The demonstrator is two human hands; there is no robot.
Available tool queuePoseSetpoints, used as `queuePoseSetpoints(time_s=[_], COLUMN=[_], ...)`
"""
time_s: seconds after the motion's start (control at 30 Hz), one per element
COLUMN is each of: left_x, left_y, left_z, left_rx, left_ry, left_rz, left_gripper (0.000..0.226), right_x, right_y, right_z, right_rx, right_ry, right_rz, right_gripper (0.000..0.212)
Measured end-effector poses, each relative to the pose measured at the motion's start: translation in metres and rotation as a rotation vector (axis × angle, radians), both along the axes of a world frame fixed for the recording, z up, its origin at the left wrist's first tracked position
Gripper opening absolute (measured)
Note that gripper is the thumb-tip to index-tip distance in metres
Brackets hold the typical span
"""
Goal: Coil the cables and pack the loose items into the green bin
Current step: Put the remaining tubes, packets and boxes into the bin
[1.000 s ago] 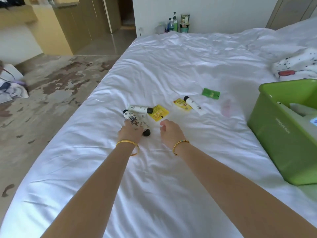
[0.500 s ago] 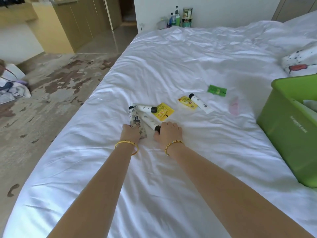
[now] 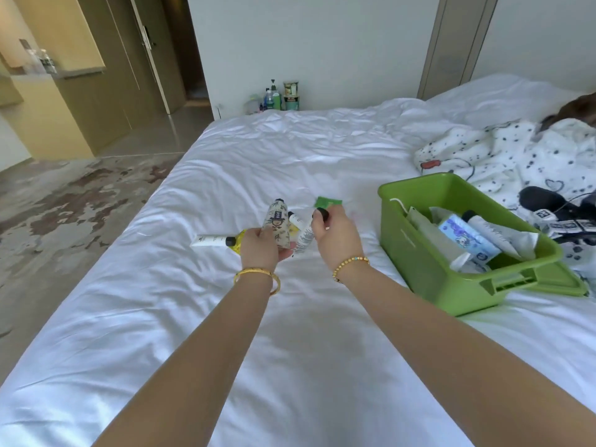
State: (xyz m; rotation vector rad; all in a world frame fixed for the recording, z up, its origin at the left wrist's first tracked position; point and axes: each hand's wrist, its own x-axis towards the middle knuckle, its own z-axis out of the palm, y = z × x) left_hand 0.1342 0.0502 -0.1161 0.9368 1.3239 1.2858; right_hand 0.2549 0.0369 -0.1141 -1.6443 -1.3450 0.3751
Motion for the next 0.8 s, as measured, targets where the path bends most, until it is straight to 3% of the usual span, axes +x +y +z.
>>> queuePoseSetpoints(time_s=[0.17, 0.33, 0.4, 0.53, 0.6, 0.67, 0.8], left_x=[0.090, 0.170, 0.190, 0.204, 0.204, 0.203, 0.190], left_y=[-0.031, -0.049, -0.047, -0.040, -0.039, -0.039, -0.037], left_z=[0.031, 0.047, 0.045, 0.029, 0.023, 0.019, 0.014], left_rx=[0.060, 0.008, 0.072, 0.273, 0.292, 0.354, 0.511], left_ry=[0.058, -0.069, 0.168, 0.956, 1.246, 1.313, 1.133], left_rz=[-0.232, -0.388, -0.477, -0.659, -0.731, -0.725, -0.523], left_gripper=[0.025, 0.036, 0.044, 0.038, 0.038, 0.037, 0.032], right_x=[0.086, 0.161, 0.184, 0.212, 0.217, 0.218, 0.207], right_y=[-0.038, -0.072, -0.077, -0.082, -0.084, -0.083, -0.078], right_z=[0.048, 0.051, 0.047, 0.036, 0.033, 0.031, 0.026], right_rx=[0.259, 0.282, 0.177, -0.295, -0.333, -0.329, -0.261], right_ry=[0.029, -0.067, -0.104, -0.289, -0.316, -0.328, -0.357], right_rz=[-0.161, -0.195, -0.223, -0.175, -0.165, -0.176, -0.190], right_gripper=[0.025, 0.016, 0.022, 0.046, 0.048, 0.050, 0.051])
